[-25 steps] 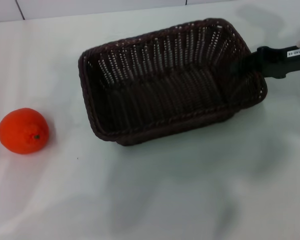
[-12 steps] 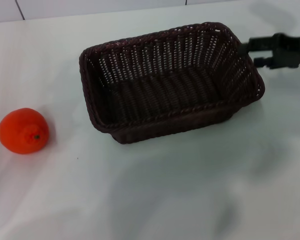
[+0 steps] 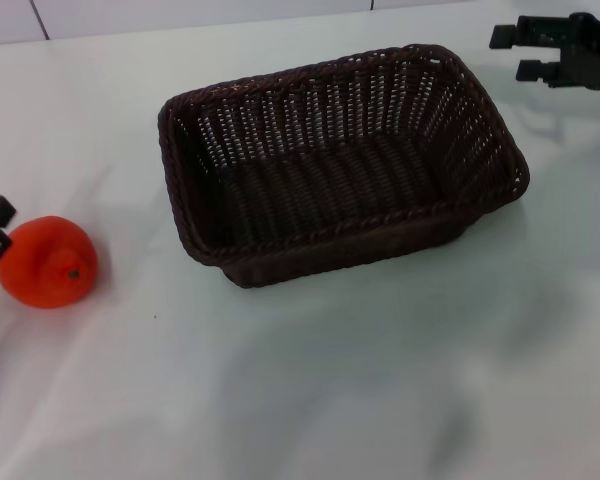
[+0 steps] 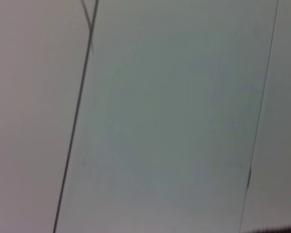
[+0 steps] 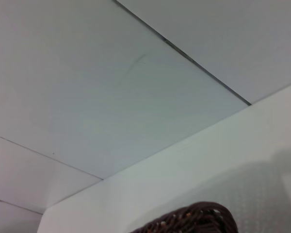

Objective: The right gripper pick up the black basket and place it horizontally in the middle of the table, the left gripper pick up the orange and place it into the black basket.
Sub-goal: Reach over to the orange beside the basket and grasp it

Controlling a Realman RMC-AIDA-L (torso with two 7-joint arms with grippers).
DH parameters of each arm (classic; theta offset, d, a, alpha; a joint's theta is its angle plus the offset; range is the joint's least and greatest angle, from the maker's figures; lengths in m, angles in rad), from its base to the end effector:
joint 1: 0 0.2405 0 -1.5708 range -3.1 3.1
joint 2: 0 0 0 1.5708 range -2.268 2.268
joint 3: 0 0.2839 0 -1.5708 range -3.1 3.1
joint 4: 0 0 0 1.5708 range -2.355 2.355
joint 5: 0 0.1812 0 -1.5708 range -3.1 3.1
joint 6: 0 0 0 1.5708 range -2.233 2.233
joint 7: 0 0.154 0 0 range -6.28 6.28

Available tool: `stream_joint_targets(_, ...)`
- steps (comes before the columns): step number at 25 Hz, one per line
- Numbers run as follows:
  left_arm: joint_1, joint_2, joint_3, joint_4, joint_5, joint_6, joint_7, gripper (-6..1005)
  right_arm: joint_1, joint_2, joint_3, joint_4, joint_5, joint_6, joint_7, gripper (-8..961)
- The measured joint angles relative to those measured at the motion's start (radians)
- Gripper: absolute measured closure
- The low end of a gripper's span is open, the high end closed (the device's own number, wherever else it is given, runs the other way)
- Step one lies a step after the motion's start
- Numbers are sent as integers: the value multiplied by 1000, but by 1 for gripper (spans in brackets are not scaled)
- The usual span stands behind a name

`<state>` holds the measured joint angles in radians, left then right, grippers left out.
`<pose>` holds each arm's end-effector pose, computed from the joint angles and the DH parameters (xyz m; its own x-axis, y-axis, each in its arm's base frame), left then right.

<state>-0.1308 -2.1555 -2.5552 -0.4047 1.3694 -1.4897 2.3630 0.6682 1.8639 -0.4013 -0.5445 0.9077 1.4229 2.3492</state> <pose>-0.3501 0.2307 -0.0046 0.5929 0.0545 0.8034 0.7378 -0.4364 -0.5149 0.3010 0.3910 0.0716 -0.0616 0.8148 0.5765 0.9840 0.1463 -0.1016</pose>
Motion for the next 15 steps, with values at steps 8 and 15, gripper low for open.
stream_joint_targets(8, -26, 1, 20, 7, 107, 135, 1, 313, 4, 4, -5, 0, 34, -13, -15, 86)
stream_joint_targets(15, -39, 4, 41, 6, 152, 217, -3, 355, 4, 4, -2, 0, 39, -13, -23, 88)
